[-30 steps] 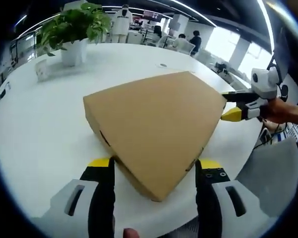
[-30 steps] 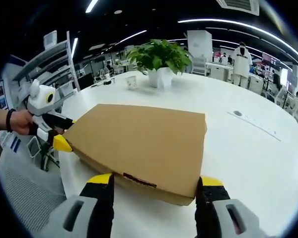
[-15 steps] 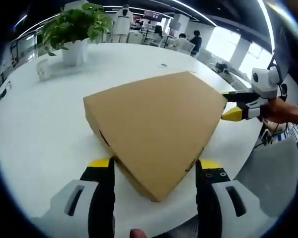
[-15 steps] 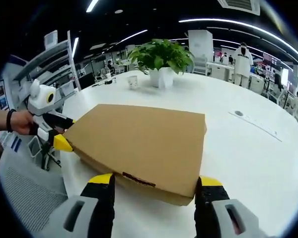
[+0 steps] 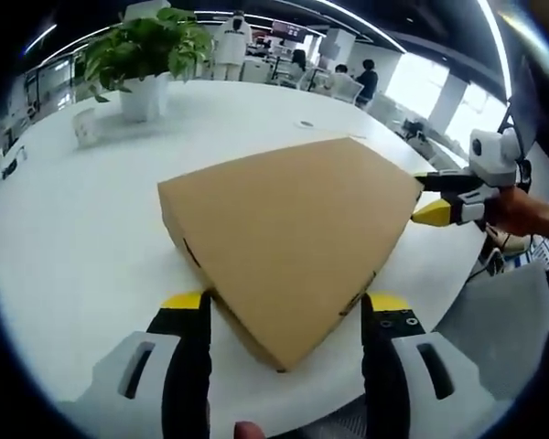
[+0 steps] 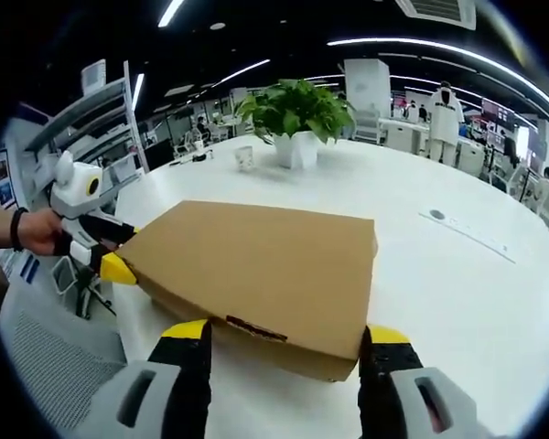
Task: Operate the shoe box by opening the lid, removing the specified soft item, and placing it in the target area until the item is outside and the box remains undamaged.
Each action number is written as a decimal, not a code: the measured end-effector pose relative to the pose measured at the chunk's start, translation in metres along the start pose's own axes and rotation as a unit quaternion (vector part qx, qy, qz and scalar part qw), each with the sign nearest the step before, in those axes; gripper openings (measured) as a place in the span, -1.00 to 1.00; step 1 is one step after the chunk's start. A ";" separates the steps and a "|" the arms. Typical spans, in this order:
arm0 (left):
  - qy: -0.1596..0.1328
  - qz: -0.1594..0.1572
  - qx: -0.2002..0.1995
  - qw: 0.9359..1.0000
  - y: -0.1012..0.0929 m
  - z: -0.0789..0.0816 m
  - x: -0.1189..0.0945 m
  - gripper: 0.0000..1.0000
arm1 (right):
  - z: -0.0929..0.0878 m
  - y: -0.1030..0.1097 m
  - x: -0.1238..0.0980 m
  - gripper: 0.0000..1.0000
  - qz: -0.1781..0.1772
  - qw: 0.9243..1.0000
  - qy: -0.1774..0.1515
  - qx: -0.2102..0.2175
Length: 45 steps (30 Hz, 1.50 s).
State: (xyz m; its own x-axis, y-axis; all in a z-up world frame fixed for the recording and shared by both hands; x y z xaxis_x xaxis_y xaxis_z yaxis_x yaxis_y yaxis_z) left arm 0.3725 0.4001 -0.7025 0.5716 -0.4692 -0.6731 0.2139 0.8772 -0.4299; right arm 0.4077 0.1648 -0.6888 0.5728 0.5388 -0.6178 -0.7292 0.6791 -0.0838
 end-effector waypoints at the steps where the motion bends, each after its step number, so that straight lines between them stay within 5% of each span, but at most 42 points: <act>1: -0.002 0.001 -0.001 1.000 -0.001 0.000 -0.002 0.30 | 0.001 0.000 -0.001 0.26 0.000 1.000 -0.003 0.001; 27: -0.056 -0.021 -0.006 0.998 -0.012 0.024 -0.030 0.24 | 0.032 -0.006 -0.024 0.21 -0.022 0.999 -0.048 -0.003; 45: -0.068 -0.029 0.100 0.992 -0.018 0.041 -0.044 0.25 | 0.055 -0.013 -0.032 0.20 -0.031 0.997 -0.069 -0.010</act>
State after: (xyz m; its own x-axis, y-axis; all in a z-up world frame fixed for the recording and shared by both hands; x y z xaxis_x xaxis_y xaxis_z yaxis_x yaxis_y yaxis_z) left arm 0.3760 0.4091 -0.6399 0.6522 -0.5133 -0.5578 0.3952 0.8582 -0.3276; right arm 0.4191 0.1663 -0.6251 0.6629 0.5602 -0.4967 -0.6967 0.7045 -0.1353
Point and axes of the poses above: the point that each gripper's makers call its tool centre point, and the gripper's own axes: x roughly forward along the fingers, y roughly to its left, z roughly out of its top, the point moved 3 cm from there along -x, roughly backward along the fingers, and after that the axes turned 15 degrees about -x, right-handed, at the moved point
